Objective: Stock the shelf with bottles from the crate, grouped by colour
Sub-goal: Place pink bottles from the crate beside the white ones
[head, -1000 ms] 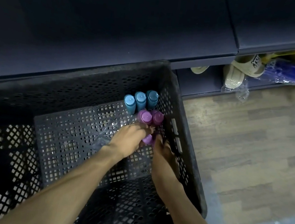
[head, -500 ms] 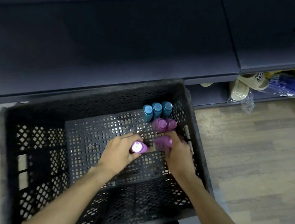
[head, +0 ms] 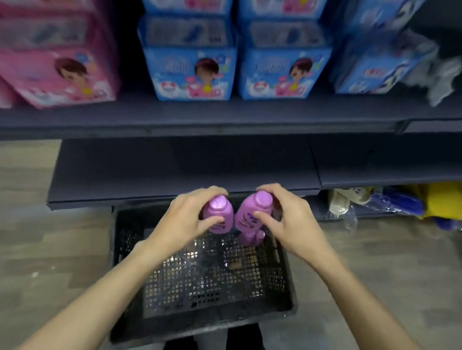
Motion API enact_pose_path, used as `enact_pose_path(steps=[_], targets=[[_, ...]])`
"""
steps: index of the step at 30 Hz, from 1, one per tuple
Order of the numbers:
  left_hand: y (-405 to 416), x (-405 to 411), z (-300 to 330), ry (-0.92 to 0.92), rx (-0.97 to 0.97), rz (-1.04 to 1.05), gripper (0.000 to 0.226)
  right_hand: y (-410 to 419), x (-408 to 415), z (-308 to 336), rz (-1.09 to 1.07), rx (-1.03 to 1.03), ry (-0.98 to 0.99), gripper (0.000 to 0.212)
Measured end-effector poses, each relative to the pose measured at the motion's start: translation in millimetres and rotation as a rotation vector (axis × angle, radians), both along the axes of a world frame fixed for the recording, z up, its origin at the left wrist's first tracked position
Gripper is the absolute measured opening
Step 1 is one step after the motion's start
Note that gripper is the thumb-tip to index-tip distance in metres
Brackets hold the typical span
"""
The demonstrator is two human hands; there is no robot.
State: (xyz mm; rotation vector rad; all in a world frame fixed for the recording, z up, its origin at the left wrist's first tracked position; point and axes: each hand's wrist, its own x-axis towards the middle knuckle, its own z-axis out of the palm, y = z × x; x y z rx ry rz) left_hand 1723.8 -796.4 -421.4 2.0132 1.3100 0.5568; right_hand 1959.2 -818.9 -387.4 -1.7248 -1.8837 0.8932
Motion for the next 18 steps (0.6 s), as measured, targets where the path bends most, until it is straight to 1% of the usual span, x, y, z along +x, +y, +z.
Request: enact_pose_path(steps=[4,7,9,11,14,18], targets=[[13.8,-9.0,81.8,0.016,0.147,-0.111,0.053,0.6,-6.4,76.7,0.067,0.078,0.079,0.048],[17.2,-12.0,148.4,0.024,0.242,-0.150,0.056,0.5,-9.8,133.5,0.082,0.164,0.161,0.043],[18.8,-14.7,192.9,-0.019,0.273,-0.136,0.055,2.5,-11.7,173.8,0.103,0.232,0.178,0.036],[21.2,-18.3,238.0,-0.099,0.306,-0.121,0.052,6.6,-13.5,214.1,0.132,0.314,0.186,0.033],[23.8,-21.4,308.2,-0.200,0.424,-0.112,0.047,15.1,-15.7,274.6,0.160,0.419,0.238,0.031],[27.0,-21.5,396.5,-0.255,0.535,-0.090,0.044,30.8,-16.0,352.1,0.194,0.536,0.280,0.031]])
